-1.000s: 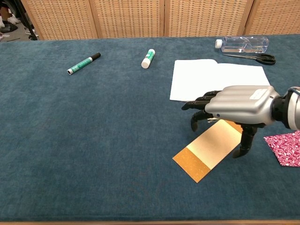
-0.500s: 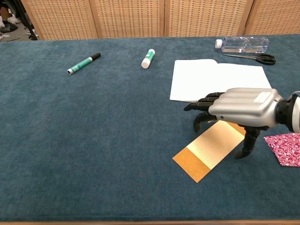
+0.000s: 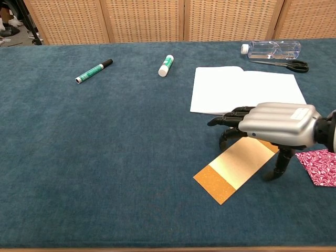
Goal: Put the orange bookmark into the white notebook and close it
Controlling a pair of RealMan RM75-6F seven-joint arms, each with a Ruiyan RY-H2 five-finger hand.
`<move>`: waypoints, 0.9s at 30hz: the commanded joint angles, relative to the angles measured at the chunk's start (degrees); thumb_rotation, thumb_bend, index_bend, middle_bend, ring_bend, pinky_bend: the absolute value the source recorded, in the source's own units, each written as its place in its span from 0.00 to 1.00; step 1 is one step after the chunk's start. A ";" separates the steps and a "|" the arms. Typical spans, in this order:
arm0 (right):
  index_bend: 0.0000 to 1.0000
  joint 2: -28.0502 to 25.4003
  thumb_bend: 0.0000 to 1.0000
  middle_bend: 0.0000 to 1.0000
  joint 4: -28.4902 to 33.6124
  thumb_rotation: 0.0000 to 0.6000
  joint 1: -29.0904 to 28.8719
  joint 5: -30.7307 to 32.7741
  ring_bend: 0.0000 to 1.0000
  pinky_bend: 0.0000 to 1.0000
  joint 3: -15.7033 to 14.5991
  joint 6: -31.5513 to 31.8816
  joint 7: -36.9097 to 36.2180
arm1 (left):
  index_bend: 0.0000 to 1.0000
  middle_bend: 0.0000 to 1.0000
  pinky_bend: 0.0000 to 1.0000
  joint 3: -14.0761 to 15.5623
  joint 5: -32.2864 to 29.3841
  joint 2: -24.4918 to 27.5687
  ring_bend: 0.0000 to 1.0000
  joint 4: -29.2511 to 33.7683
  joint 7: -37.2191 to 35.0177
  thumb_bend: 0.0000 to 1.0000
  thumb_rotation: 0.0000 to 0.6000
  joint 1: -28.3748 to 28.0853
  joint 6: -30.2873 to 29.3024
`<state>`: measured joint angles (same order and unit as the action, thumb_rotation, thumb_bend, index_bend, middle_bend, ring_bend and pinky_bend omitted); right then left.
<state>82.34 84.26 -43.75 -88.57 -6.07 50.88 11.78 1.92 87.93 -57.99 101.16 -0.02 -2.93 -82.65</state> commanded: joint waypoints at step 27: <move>0.40 2.47 0.16 0.00 -2.91 1.00 0.98 -0.55 0.00 0.05 1.16 -1.17 -0.62 | 0.00 0.00 0.00 -0.01 -0.37 -0.03 0.00 -0.01 0.10 0.00 1.00 -0.09 0.27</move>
<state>84.77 81.37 -42.79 -89.07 -4.92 49.67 11.21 1.91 87.56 -58.02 101.15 0.07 -3.02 -82.38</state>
